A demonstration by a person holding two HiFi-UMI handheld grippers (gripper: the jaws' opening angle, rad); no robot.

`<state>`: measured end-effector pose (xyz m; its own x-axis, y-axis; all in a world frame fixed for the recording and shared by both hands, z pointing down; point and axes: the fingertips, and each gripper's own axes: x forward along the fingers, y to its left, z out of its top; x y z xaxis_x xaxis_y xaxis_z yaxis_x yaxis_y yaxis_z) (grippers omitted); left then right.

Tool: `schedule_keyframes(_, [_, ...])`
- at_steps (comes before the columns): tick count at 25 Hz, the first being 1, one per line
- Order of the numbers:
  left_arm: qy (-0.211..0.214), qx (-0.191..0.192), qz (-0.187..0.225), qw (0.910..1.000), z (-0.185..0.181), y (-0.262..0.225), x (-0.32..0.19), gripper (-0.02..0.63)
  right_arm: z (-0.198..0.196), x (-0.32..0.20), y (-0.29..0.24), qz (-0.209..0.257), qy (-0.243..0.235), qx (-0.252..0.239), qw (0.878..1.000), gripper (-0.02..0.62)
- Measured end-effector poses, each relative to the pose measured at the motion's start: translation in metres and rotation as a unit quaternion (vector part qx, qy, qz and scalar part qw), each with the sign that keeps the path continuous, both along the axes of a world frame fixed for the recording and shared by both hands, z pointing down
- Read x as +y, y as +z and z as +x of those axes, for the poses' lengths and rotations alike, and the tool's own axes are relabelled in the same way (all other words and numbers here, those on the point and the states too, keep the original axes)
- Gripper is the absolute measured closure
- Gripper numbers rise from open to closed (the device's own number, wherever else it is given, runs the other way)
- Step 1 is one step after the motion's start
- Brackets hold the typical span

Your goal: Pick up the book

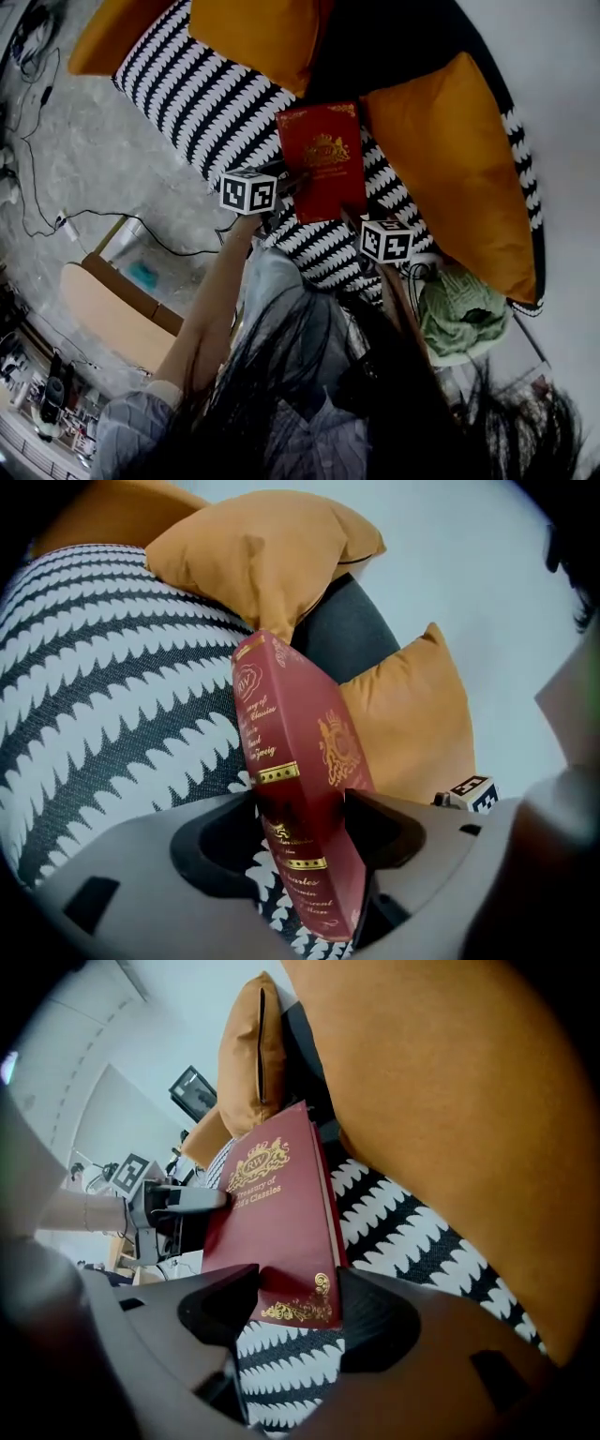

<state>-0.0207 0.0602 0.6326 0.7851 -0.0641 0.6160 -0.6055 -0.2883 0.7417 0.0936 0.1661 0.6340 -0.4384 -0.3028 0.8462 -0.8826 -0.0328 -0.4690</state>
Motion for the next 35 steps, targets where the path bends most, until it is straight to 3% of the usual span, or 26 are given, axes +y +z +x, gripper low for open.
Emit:
schedule_keyframes(14, [-0.082, 0.037, 0.072, 0.9933, -0.019, -0.095, 0.003, 0.302, -0.008, -0.001, -0.094, 0.062, -0.036, 0.019, 0.997, 0.327])
schedule_keyframes(25, [-0.114, 0.052, 0.125, 0.9843, -0.031, -0.204, 0.015, 0.304, -0.016, 0.006, -0.195, 0.106, -0.073, 0.012, 0.992, 0.336])
schedule_keyframes(35, [-0.137, 0.063, 0.175, 0.9730, -0.043, -0.303, 0.046, 0.304, -0.020, 0.025, -0.287, 0.159, -0.131, 0.033, 0.978, 0.345])
